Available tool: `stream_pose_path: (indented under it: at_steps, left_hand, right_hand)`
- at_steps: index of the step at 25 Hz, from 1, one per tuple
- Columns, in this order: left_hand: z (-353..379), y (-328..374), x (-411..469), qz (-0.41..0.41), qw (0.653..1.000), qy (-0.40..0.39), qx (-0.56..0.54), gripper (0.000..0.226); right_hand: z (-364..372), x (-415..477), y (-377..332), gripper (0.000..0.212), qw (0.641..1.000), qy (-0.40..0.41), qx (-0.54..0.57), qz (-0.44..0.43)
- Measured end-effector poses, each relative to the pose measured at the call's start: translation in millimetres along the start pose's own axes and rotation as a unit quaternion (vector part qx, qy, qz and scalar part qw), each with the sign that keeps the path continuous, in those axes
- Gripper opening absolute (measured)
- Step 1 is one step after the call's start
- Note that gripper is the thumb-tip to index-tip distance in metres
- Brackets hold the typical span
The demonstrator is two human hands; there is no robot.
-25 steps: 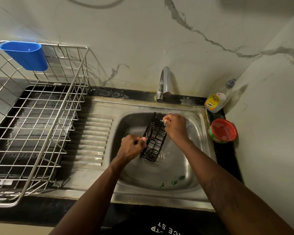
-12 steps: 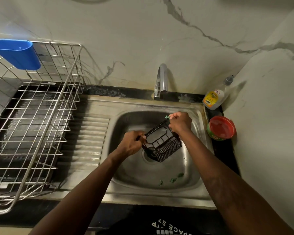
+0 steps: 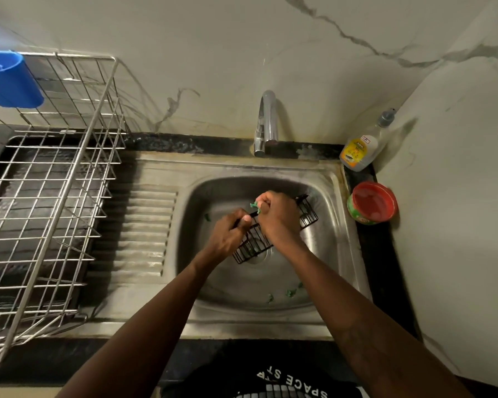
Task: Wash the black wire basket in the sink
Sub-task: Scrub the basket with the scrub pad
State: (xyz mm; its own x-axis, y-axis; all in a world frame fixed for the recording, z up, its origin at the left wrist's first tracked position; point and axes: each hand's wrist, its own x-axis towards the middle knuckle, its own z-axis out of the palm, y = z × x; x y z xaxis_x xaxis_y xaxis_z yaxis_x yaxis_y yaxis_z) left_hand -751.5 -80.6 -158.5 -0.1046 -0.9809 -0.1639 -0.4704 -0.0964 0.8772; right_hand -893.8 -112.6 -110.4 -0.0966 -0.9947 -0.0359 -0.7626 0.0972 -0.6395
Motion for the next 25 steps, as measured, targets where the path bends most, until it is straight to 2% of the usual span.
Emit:
stream_pose_path:
  at_steps: [2, 6, 9, 12, 14, 17, 19, 21, 23, 25]
  left_hand:
    - [-4, -19, -8, 0.004, 0.999, 0.002, 0.031, 0.030]
    - [-7, -48, -13, -0.027, 0.998, 0.024, 0.061, 0.031]
    - [-12, -68, -16, -0.030, 0.993, -0.002, 0.111, 0.039]
    - [-12, -72, -16, -0.024, 0.991, -0.012, 0.128, 0.041]
    - [-11, -70, -13, -0.026, 0.991, -0.011, 0.128, 0.041]
    - [-12, -72, -10, -0.018, 0.990, -0.014, 0.137, 0.042]
    - [-14, -75, -10, -0.008, 0.990, -0.019, 0.136, 0.043]
    - [-15, -75, -10, -0.009, 0.991, -0.022, 0.131, 0.043]
    - [-14, -74, -11, -0.012, 0.991, -0.015, 0.130, 0.041]
    - [-12, -73, -11, -0.019, 0.992, -0.011, 0.127, 0.036]
  right_hand:
    - [11, -1, 11, 0.011, 0.999, 0.012, -0.027, -0.021]
    - [51, -17, 24, 0.019, 0.991, -0.074, -0.038, -0.101]
    - [72, -28, 33, 0.026, 0.969, -0.122, -0.109, -0.184]
    - [75, -26, 43, 0.039, 0.953, -0.131, -0.145, -0.231]
    - [75, -18, 46, 0.035, 0.948, -0.125, -0.151, -0.249]
    - [71, -6, 43, 0.019, 0.967, -0.115, -0.073, -0.217]
    - [66, -3, 43, 0.015, 0.982, -0.115, 0.017, -0.152]
    - [62, -6, 44, 0.014, 0.990, -0.079, 0.085, -0.077]
    - [60, -8, 46, 0.014, 0.995, -0.046, 0.064, -0.054]
    - [64, -10, 39, 0.015, 0.996, -0.040, 0.023, -0.080]
